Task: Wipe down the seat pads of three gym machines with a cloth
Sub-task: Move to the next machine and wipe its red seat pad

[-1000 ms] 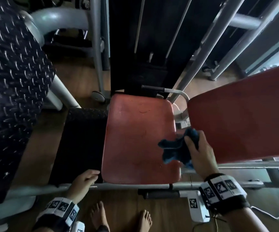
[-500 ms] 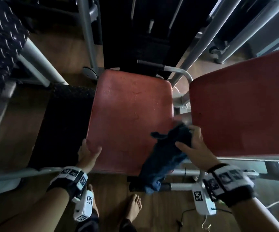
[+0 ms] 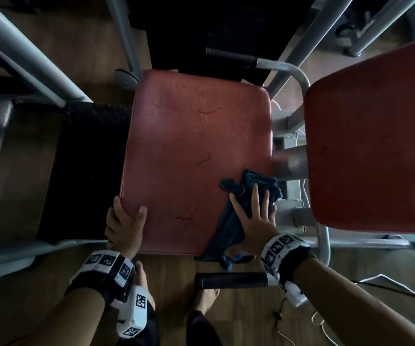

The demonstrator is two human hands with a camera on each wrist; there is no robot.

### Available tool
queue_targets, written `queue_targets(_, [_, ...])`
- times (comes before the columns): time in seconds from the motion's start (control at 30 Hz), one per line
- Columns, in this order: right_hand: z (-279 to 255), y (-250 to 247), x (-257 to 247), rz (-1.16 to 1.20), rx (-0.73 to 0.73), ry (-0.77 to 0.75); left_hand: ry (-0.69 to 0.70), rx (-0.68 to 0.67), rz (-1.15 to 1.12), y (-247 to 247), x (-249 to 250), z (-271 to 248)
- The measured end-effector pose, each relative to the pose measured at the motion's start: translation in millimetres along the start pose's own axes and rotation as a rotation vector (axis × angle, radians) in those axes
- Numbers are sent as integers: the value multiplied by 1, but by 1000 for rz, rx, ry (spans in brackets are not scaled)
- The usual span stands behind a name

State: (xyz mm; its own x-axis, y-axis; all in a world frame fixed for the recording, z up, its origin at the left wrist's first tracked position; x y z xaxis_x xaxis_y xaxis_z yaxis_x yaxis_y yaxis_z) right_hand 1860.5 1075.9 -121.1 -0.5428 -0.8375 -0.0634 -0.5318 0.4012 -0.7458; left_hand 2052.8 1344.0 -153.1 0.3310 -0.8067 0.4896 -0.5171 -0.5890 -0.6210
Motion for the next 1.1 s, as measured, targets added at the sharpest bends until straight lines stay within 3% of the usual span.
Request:
queue_targets(0.17, [19,-9,5,-22,114,-65,3,50,36,1,-2,5])
queue_targets(0.27, [44,-32,13,39,210,-19,-12,30,32,3,-6,6])
queue_targets(0.43, [82,-81,13,53,246,51,-11,41,54,3,-3,5])
queue_targets(0.6, [69,-135,33,283,294,-66,-17,35,58,2,-2,3])
queue_targets(0.67, [47,-149,39,309,339,-187,-22,37,46,2,0,2])
queue_targets(0.73, [25,-137,39,386,191,-308,-22,32,43,2,0,1])
queue_targets(0.8, [8,-94,44,403,-143,-248,-14,24,52,2,-1,1])
queue_targets(0.83, [4,-74,49,364,-224,-209,-9,25,53,3,-1,0])
queue_targets(0.97, [25,-29,41,52,-129,-201,8,33,59,2,1,-1])
queue_targets(1.1, [52,-28,12,-10,53,-209,23,29,58,1,1,0])
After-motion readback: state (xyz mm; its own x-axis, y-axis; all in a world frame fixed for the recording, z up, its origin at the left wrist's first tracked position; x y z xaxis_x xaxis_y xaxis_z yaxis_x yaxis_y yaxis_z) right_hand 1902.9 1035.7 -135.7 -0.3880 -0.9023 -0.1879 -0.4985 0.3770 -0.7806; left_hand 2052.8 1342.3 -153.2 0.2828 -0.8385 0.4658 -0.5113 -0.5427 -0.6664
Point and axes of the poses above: each hand's wrist, its own z-axis towards the middle knuckle, its own y-axis out of the palm, x = y × z, the point moved 9 cm from there along z, towards the middle knuckle
